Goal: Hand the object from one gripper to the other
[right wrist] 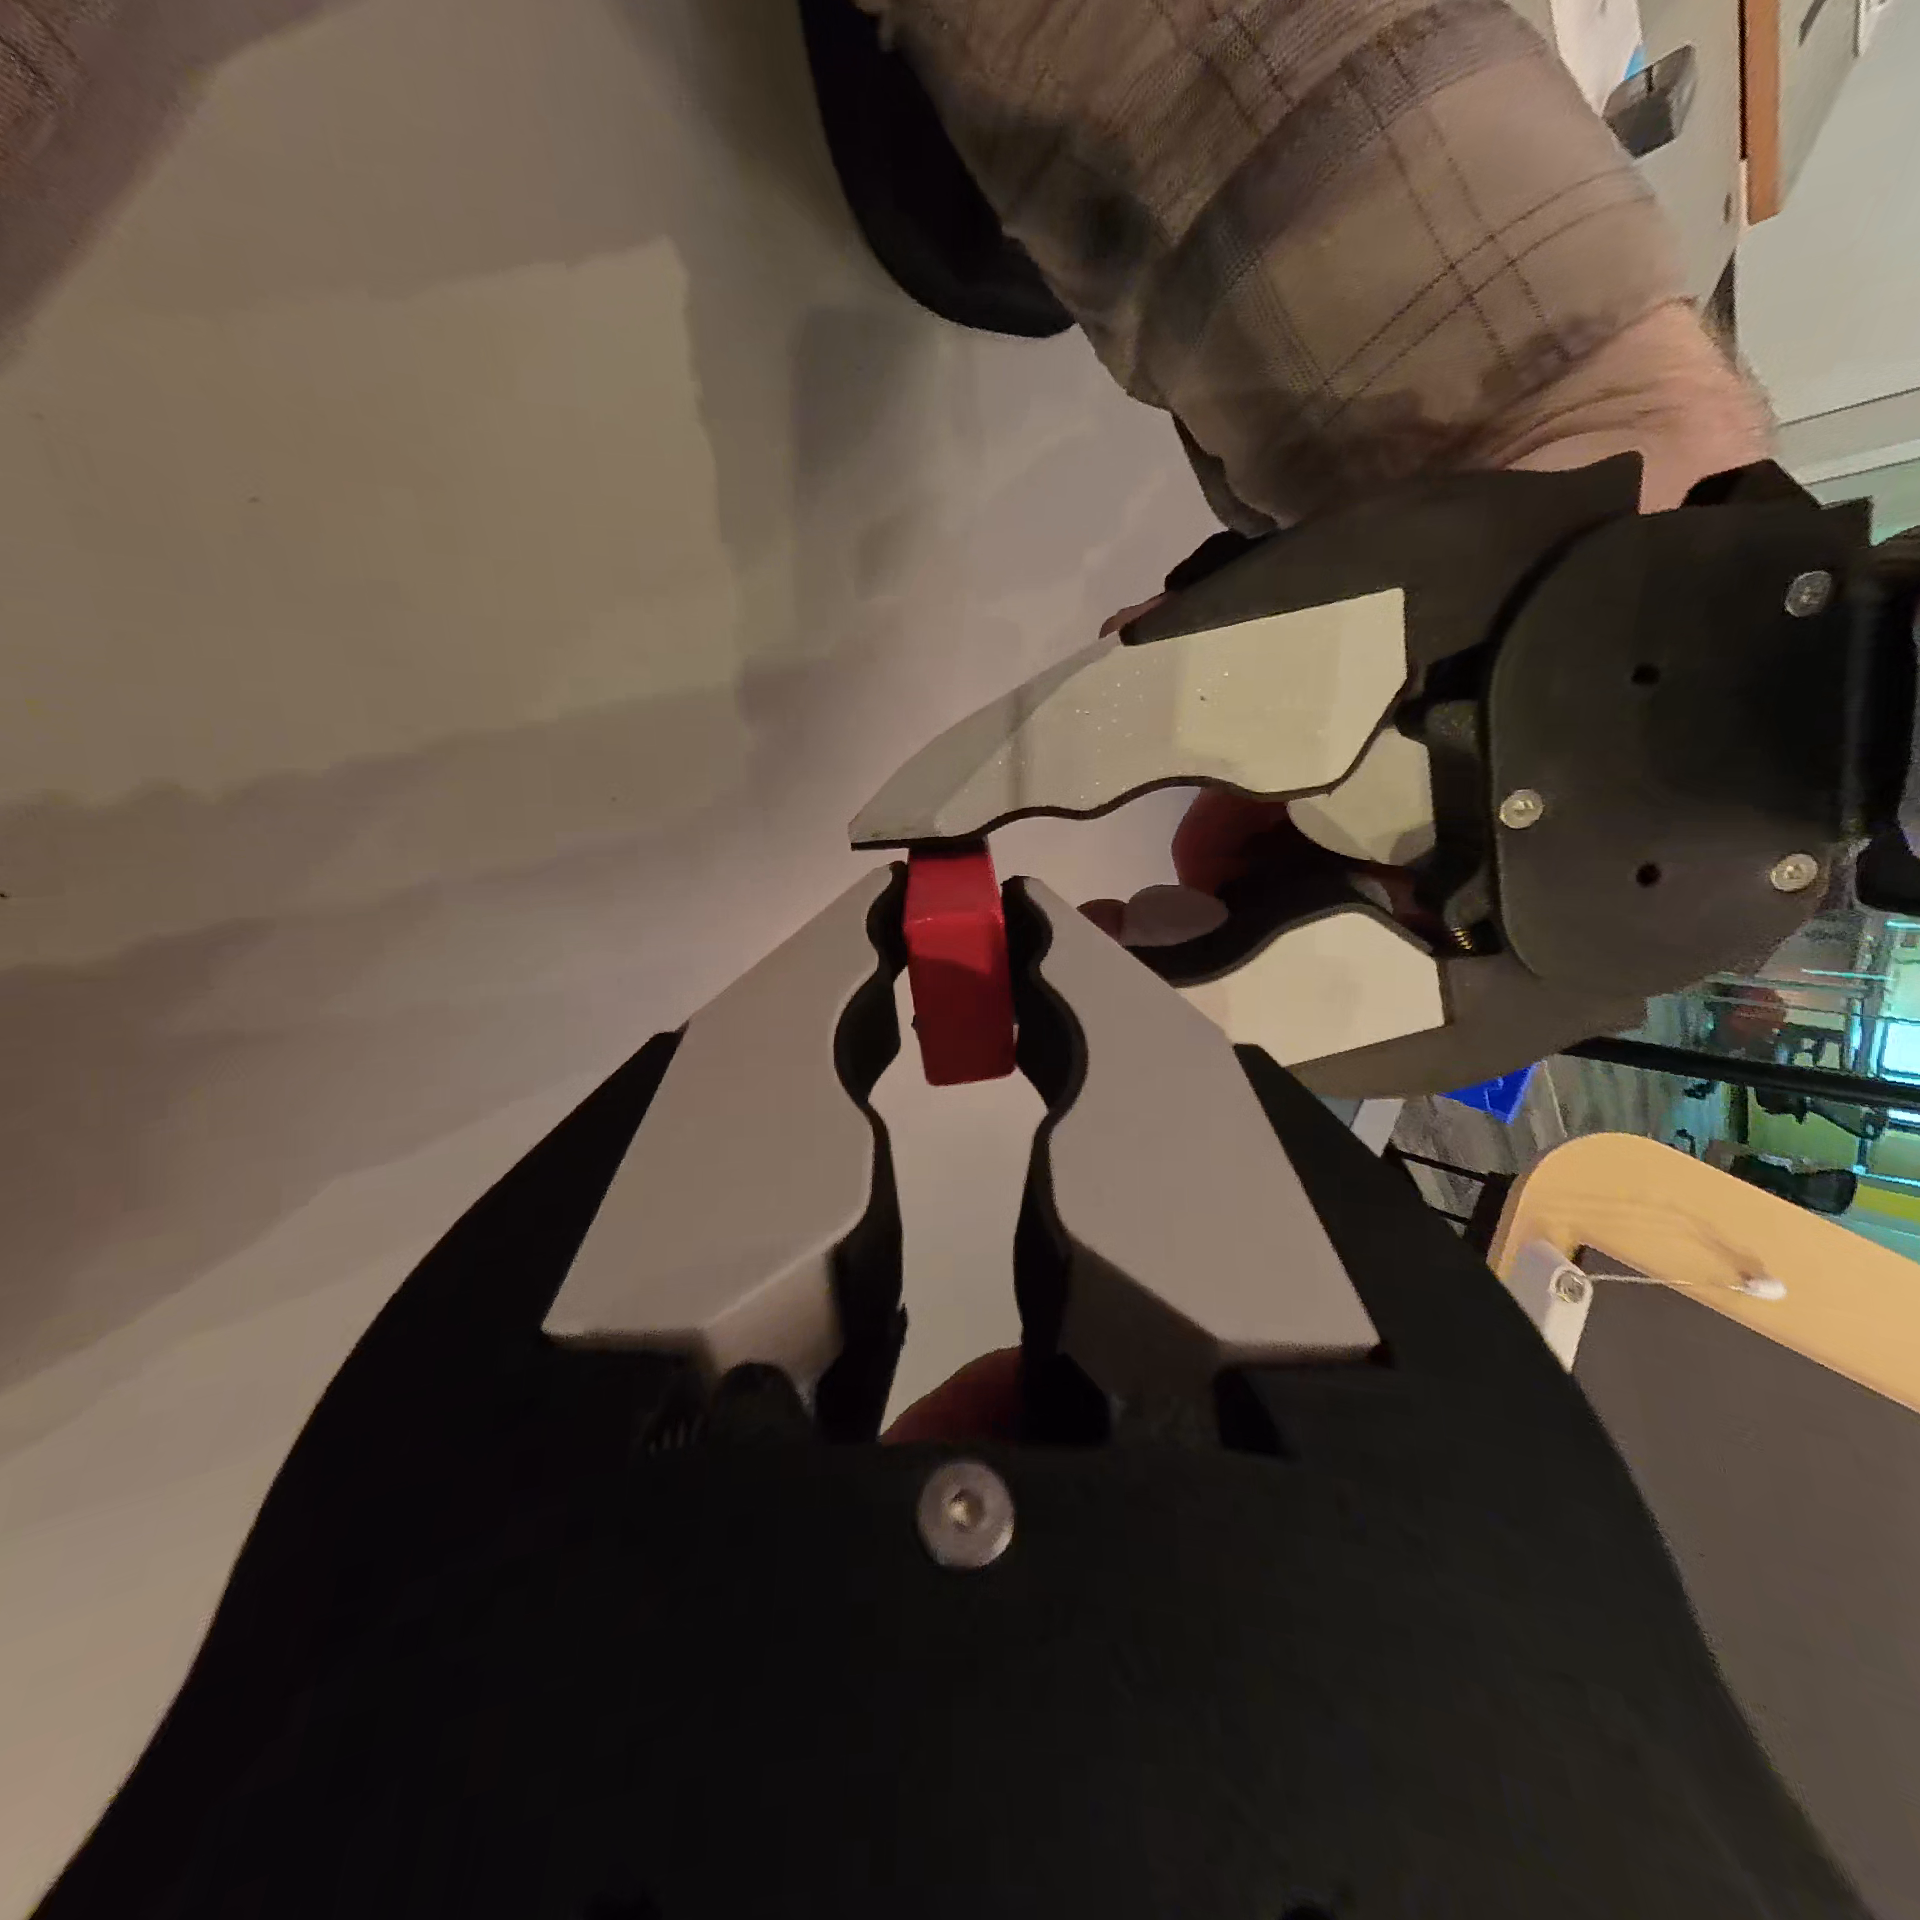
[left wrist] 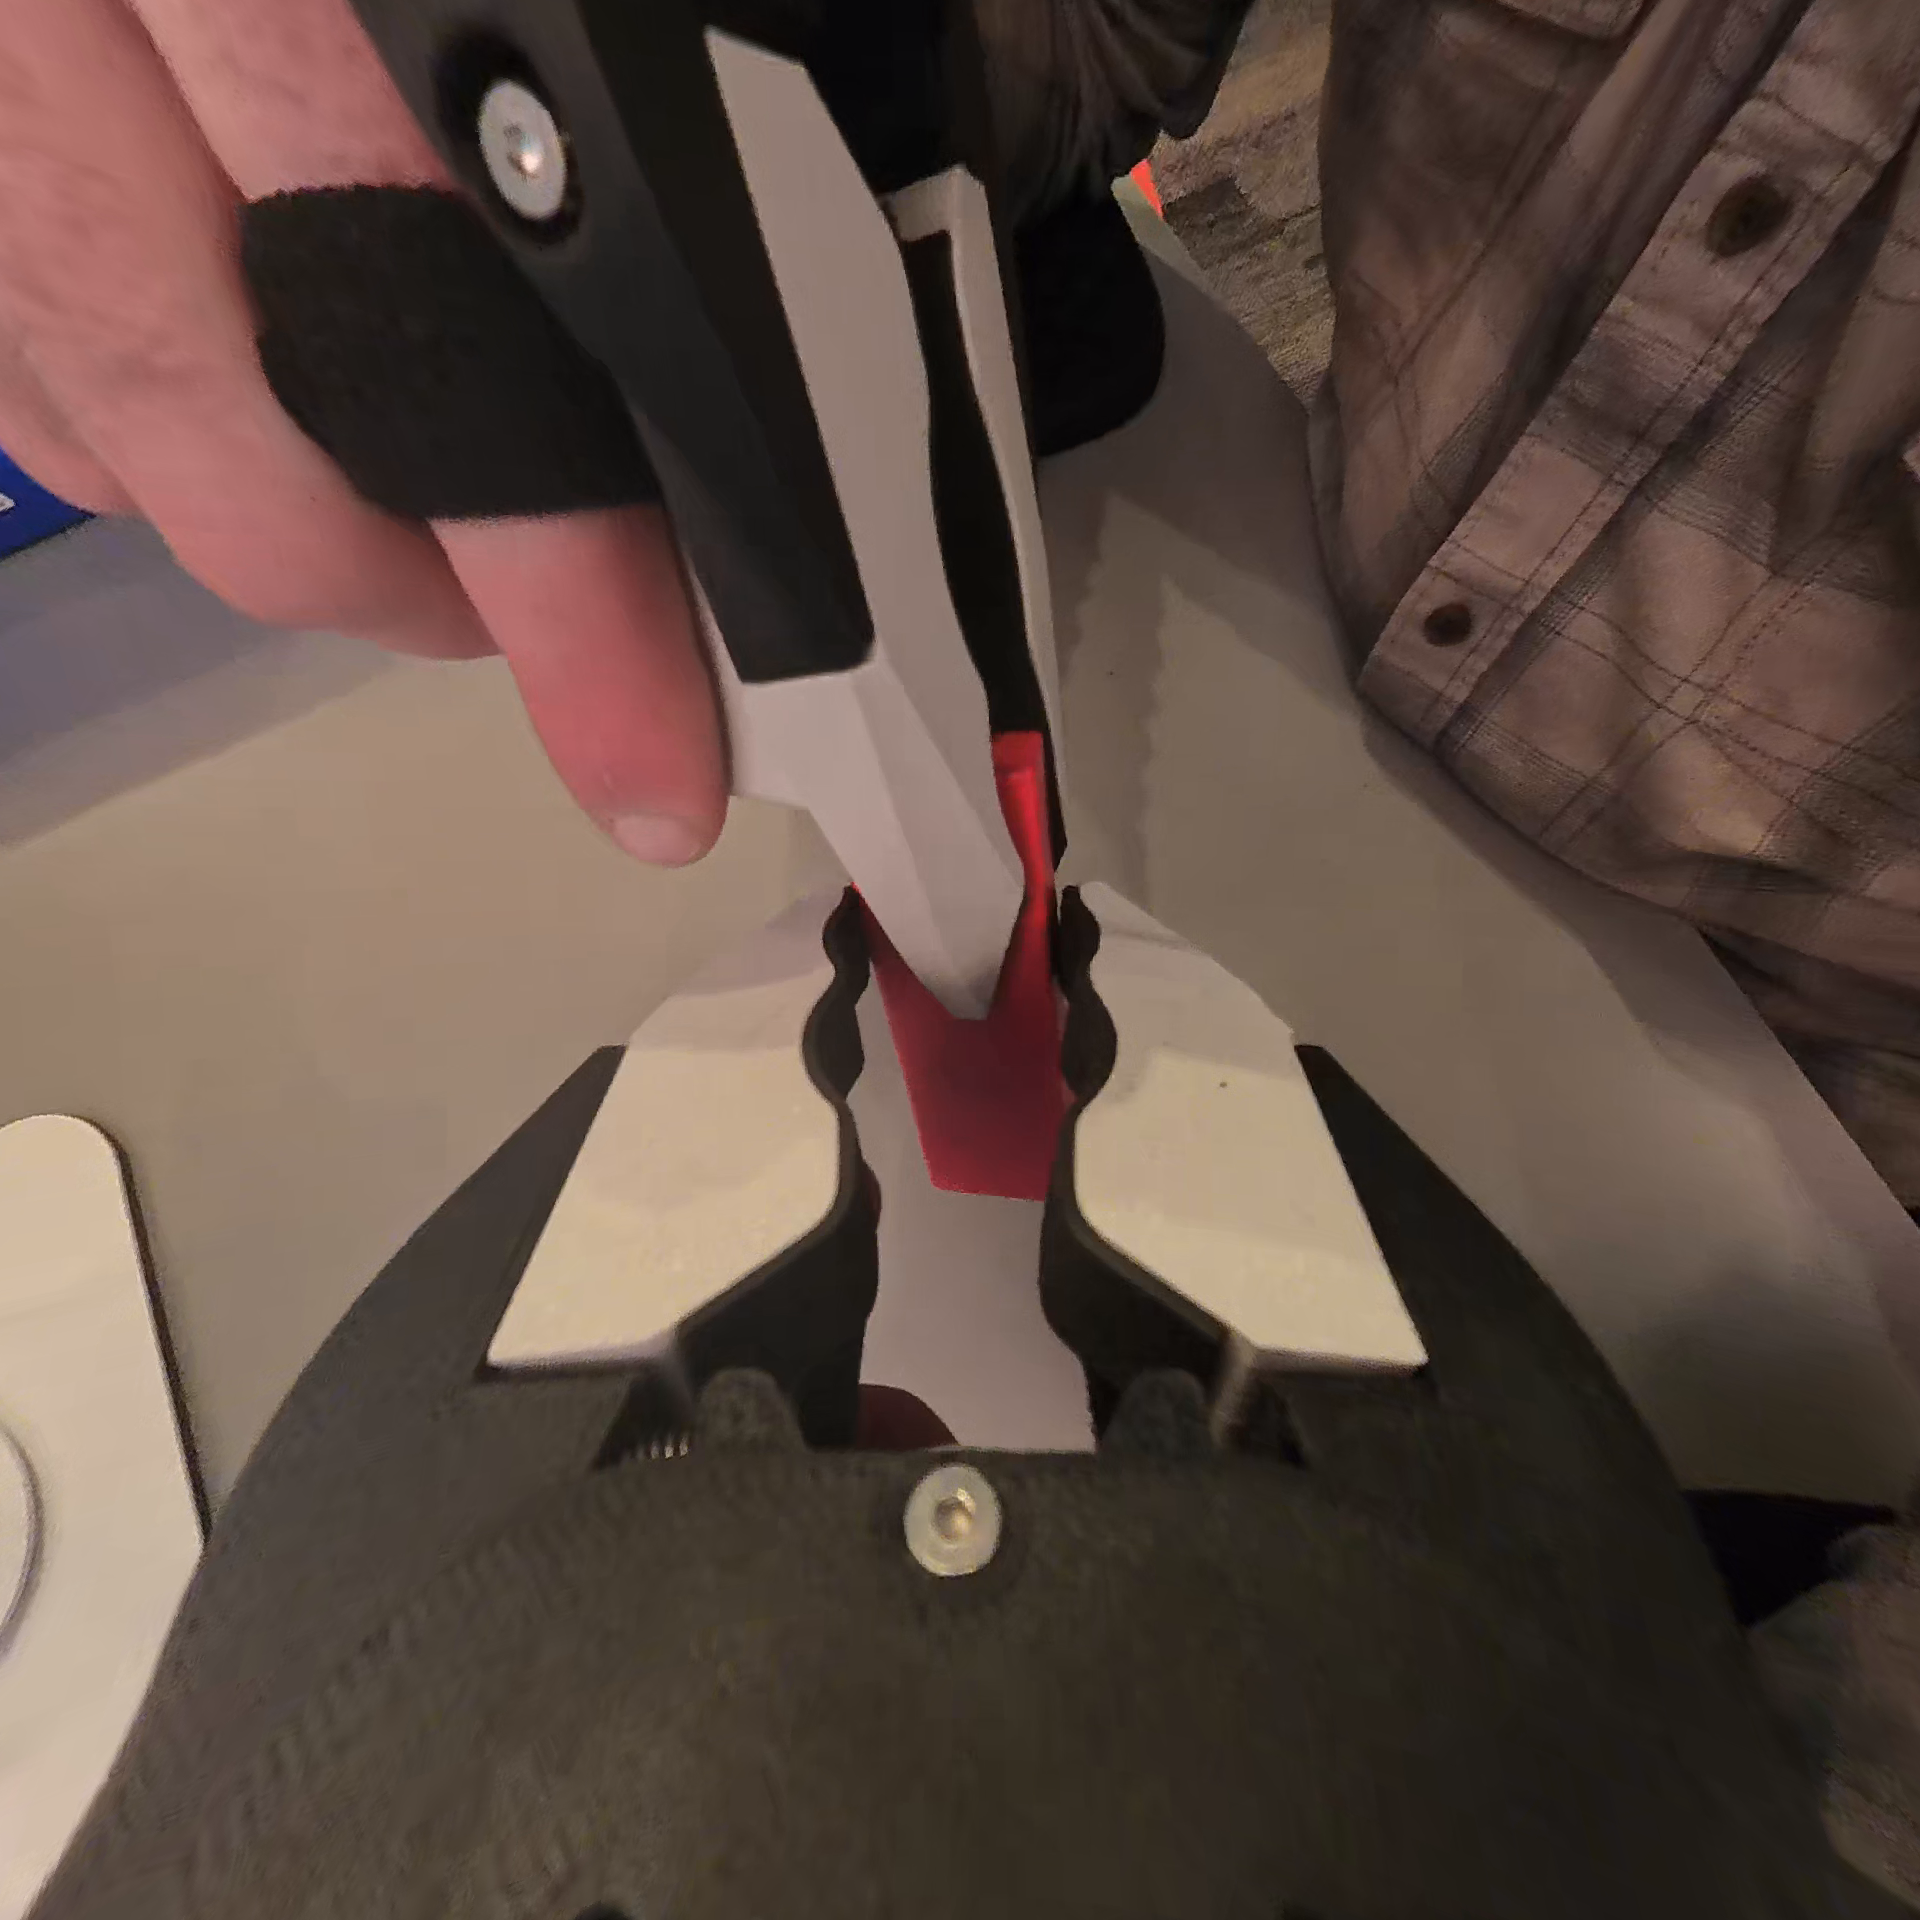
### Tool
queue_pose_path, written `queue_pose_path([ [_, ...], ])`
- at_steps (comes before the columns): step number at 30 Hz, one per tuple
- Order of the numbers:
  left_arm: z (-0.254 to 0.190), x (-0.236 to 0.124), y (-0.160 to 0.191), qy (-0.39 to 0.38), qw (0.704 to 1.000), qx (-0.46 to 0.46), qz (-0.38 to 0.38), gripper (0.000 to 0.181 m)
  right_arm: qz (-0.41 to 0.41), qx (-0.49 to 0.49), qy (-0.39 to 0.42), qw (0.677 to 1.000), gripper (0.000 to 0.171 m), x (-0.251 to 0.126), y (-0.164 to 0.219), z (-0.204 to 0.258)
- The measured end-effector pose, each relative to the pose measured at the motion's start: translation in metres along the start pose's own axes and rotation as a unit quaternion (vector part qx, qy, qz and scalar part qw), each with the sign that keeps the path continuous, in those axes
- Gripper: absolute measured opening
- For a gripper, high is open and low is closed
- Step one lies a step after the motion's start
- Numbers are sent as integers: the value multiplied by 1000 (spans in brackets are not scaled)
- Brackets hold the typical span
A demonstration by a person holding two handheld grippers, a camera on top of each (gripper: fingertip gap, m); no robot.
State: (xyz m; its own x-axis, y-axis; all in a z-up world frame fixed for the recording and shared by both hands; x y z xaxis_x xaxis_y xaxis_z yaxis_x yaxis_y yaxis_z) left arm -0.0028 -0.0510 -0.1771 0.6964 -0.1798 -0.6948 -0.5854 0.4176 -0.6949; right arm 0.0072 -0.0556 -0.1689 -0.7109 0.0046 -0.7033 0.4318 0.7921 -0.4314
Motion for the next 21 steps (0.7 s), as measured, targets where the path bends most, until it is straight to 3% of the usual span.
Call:
queue_pose_path([
  [3, 12, -10, 0, -48, 999, -8, -6, 37, 8, -2, 43, 999, 14, -4, 5, -15],
  [8, 47, -58, 5, -190, 980, -54, -29, 66, 11, -20, 175, 984, 13, -24, 18, -58],
  [15, 93, -132, 7, -383, 905, -133, -133, 94, 55, -46, 395, 916, 13, -48, 44, -120],
  [21, 117, -127, 11, -464, 869, -146, -89, 105, 113, -74, 521, 843, 13, -57, 61, -146],
])
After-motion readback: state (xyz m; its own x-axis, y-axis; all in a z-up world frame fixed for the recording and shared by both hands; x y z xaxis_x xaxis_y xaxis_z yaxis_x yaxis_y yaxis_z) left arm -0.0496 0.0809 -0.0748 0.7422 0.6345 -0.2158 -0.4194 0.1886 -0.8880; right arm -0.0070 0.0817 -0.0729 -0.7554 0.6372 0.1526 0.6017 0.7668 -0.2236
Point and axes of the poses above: each gripper's, where its closed fingertips meet, x out along the fingers, y out of its underside, z = x × y across the jaws, the point moved 2 cm from there along -x, back along the fingers, and after that the axes turned 11 degrees about x, right-handed, at the moved point
